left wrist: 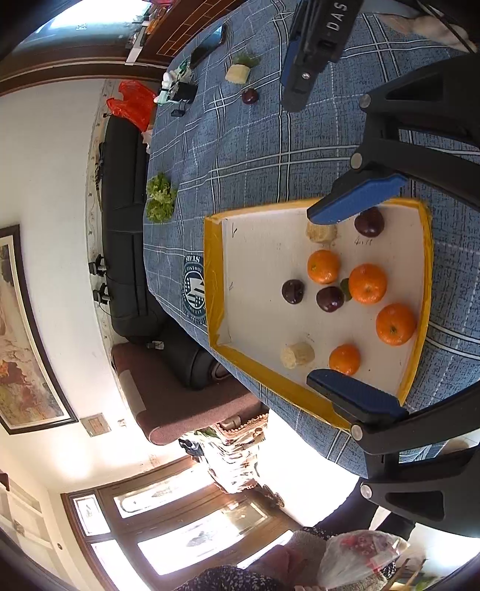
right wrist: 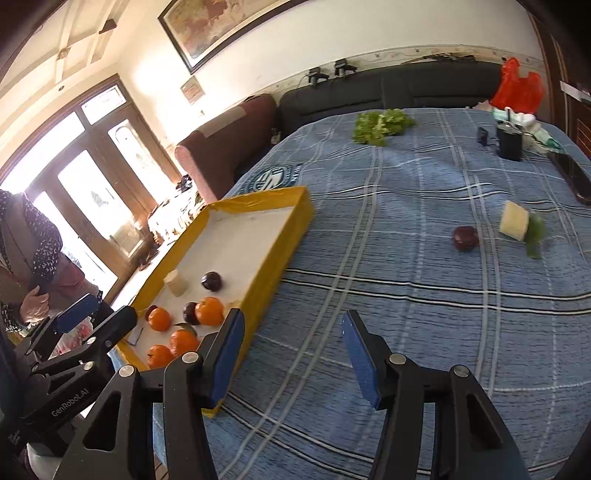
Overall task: Organize fruits
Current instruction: 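Move the left tool toward a plum while the right tool approaches the white cylinder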
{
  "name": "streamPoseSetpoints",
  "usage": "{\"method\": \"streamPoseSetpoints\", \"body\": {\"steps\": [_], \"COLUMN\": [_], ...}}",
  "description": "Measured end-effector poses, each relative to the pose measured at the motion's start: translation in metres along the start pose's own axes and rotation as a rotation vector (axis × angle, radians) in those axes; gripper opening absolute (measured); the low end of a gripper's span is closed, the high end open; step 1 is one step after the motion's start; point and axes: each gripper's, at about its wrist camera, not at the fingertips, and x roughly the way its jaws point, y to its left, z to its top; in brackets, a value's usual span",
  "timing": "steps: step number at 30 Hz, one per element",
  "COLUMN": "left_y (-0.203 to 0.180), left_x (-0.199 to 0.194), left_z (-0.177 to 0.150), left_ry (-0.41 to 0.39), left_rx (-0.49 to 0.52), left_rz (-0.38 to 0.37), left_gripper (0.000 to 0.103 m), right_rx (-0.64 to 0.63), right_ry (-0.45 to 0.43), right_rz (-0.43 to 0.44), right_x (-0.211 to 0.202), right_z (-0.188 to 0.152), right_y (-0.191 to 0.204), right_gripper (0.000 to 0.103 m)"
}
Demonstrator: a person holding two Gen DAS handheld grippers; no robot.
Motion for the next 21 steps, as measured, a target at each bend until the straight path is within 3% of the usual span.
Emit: {"method": "streamPoseSetpoints", "body": {"steps": [11,17,21], "left_y": [-0.031,-0.044,-0.059], "left_x": [-0.001,0.009,0.025], "left_z": [0.006,0.012,0.014], "left_ry": [-0.005,0.032,0.097], "left_rx": [0.061,0.053,0.044], "left_rz": [-0.032,-0.151,-0.267], "left_gripper": [0.080,0.080,0.080], "right_rx": [0.101,0.162,0.223], "right_ry": [-0.053,-0.088,-0.098], "right_rz": [-0.085,-0.161,-0.206], "right_x": [-0.031,-0.051,-0.057], "right_z": [0.007,0.016,0.024], "right_y": [-0.068,-0.114,-0.146], "right_gripper": [0.061,0.061,0.065]}}
